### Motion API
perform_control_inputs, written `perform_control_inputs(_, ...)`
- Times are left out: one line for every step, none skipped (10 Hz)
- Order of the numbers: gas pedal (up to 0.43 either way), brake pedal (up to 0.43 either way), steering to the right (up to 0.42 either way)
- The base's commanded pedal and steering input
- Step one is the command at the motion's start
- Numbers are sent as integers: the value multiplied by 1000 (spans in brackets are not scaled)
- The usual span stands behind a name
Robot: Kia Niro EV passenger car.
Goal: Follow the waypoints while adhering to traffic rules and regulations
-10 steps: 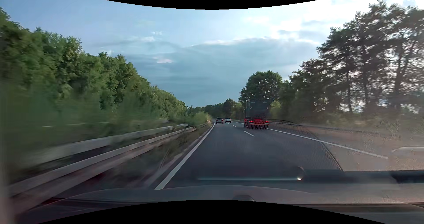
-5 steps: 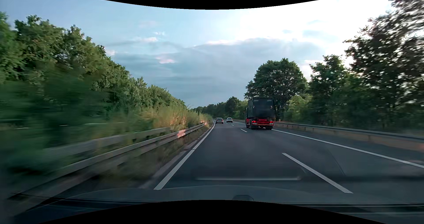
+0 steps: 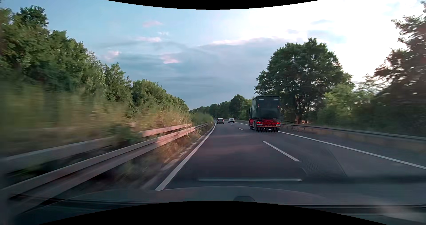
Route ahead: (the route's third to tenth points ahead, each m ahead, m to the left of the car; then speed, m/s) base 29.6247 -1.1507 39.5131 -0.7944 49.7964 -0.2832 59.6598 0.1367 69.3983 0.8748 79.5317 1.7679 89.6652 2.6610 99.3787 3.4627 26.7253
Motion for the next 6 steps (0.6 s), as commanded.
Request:
perform_control_inputs(228,0,-8)
perform_control_inputs(228,0,-8)
perform_control_inputs(228,0,-8)
perform_control_inputs(220,0,-8)
perform_control_inputs(220,0,-8)
perform_control_inputs(220,0,-8)
